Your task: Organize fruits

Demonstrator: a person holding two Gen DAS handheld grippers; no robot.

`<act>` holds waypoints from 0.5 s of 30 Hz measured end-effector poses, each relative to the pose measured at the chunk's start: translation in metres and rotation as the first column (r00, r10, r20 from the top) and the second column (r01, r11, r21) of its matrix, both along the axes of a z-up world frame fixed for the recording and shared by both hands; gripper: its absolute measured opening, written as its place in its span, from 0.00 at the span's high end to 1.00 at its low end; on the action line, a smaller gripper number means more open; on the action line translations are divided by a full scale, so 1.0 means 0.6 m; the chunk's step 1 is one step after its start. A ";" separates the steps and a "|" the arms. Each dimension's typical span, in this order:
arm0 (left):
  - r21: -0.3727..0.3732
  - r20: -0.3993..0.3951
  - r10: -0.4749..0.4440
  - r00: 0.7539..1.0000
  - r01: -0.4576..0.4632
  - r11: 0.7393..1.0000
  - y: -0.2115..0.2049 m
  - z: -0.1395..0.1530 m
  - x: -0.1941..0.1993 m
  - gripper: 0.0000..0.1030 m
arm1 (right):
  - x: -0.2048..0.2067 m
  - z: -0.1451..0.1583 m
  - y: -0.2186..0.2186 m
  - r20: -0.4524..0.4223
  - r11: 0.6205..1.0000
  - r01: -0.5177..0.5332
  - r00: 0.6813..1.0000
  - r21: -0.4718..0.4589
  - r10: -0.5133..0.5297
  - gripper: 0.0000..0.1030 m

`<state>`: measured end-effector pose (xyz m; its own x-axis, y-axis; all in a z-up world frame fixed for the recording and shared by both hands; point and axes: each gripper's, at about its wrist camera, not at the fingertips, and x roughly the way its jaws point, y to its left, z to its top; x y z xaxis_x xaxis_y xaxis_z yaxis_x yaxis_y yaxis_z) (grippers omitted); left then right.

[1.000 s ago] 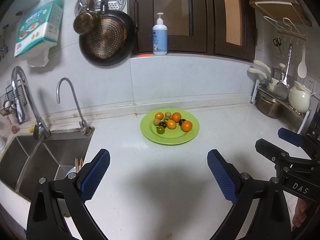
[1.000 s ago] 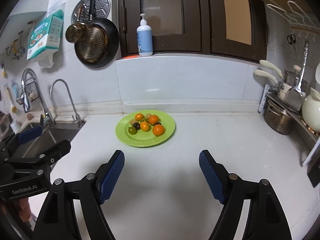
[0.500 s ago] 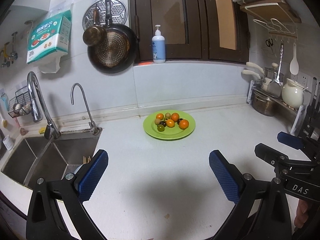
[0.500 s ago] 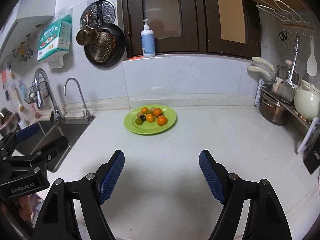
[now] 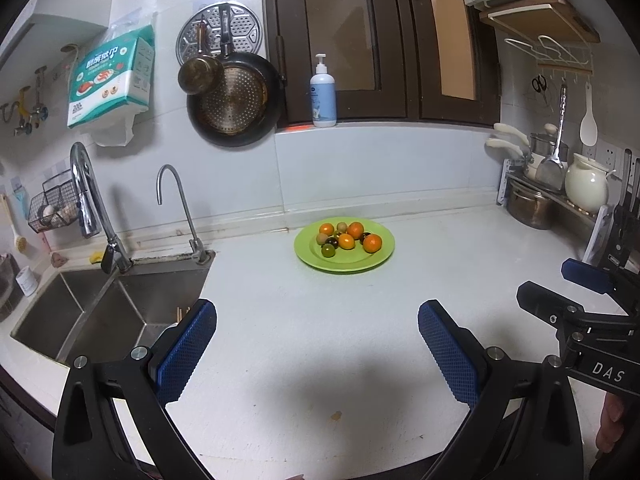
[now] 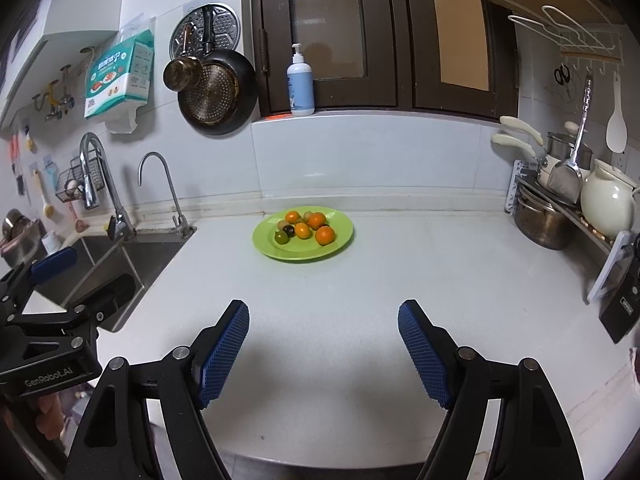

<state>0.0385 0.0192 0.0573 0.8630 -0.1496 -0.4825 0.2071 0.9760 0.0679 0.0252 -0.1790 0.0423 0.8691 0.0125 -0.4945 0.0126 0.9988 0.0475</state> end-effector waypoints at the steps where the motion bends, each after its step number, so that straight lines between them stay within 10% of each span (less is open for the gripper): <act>1: 0.001 0.002 0.002 1.000 -0.002 1.000 -0.001 0.000 -0.002 0.00 | -0.001 0.000 0.000 0.000 1.000 -0.001 1.000 0.001 0.001 0.25; 15: 0.011 0.012 0.015 1.000 -0.015 1.000 -0.004 0.002 -0.009 0.00 | -0.002 -0.001 -0.002 0.001 1.000 -0.008 1.000 0.005 0.008 0.25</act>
<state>0.0330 0.0171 0.0587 0.8711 -0.1312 -0.4733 0.1914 0.9782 0.0811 0.0239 -0.1804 0.0418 0.8692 0.0223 -0.4939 0.0042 0.9986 0.0524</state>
